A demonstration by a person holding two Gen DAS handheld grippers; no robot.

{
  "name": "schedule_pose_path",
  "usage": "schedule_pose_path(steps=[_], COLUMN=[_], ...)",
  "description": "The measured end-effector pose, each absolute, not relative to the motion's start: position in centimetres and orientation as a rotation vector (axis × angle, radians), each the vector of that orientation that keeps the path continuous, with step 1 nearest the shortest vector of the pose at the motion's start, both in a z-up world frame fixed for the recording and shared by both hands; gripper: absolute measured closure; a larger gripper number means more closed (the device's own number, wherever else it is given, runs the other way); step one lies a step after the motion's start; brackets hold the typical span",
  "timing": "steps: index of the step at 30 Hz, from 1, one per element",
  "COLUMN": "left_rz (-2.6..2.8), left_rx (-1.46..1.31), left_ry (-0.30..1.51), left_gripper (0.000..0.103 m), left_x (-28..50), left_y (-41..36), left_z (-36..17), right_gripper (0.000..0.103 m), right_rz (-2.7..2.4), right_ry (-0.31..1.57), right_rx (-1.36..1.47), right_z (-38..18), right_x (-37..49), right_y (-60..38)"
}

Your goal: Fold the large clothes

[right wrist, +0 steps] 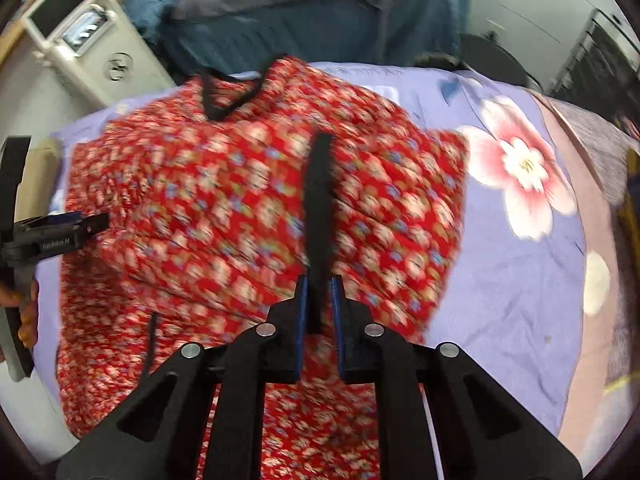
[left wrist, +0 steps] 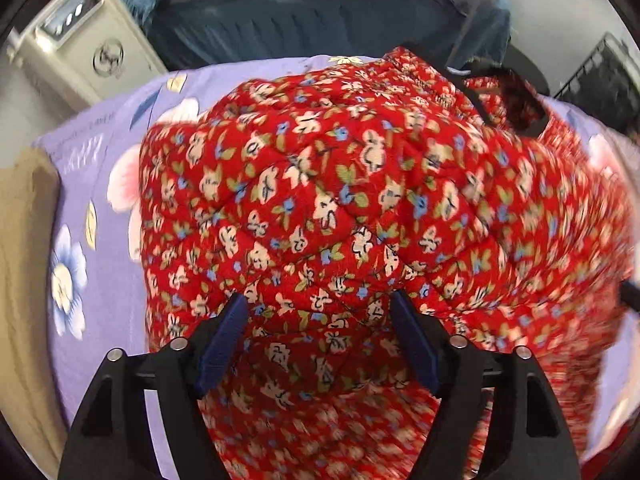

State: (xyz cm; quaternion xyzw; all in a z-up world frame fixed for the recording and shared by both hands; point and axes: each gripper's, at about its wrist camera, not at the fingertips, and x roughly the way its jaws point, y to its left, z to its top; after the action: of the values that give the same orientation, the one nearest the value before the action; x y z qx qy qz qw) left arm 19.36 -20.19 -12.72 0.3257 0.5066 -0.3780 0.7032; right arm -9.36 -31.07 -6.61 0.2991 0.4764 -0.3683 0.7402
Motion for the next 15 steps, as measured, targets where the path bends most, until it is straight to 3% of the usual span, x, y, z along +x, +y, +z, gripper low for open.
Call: schedule_pose_path(steps=[1, 2, 3, 4, 6, 11, 15], left_rz=[-0.836, -0.832, -0.831, -0.832, -0.837, -0.821, -0.802], left_rx=[0.723, 0.714, 0.705, 0.7, 0.7, 0.703, 0.725], left_ry=[1.125, 1.136, 1.145, 1.15, 1.142, 1.121, 1.126], left_gripper=[0.028, 0.027, 0.026, 0.025, 0.023, 0.021, 0.008], left_x=[19.5, 19.6, 19.8, 19.9, 19.9, 19.3, 19.1], left_y=[-20.4, -20.5, -20.5, -20.5, -20.4, -20.5, -20.7], left_z=[-12.8, -12.8, -12.8, -12.9, -13.0, -13.1, -13.5], right_gripper=[0.083, 0.064, 0.037, 0.032, 0.031, 0.031, 0.025], right_rz=[-0.844, -0.871, -0.874, -0.859, -0.778, -0.606, -0.632], right_ry=[1.009, 0.95, 0.862, 0.815, 0.82, 1.046, 1.201], right_rx=[0.649, 0.642, 0.629, 0.614, 0.569, 0.45, 0.504], right_z=[-5.7, -4.5, -3.0, -2.2, -1.5, -5.5, -11.3], right_x=[-9.7, -10.0, -10.2, -10.0, -7.9, -0.7, 0.7], right_y=[-31.0, -30.9, -30.6, -30.2, -29.8, -28.8, -30.1])
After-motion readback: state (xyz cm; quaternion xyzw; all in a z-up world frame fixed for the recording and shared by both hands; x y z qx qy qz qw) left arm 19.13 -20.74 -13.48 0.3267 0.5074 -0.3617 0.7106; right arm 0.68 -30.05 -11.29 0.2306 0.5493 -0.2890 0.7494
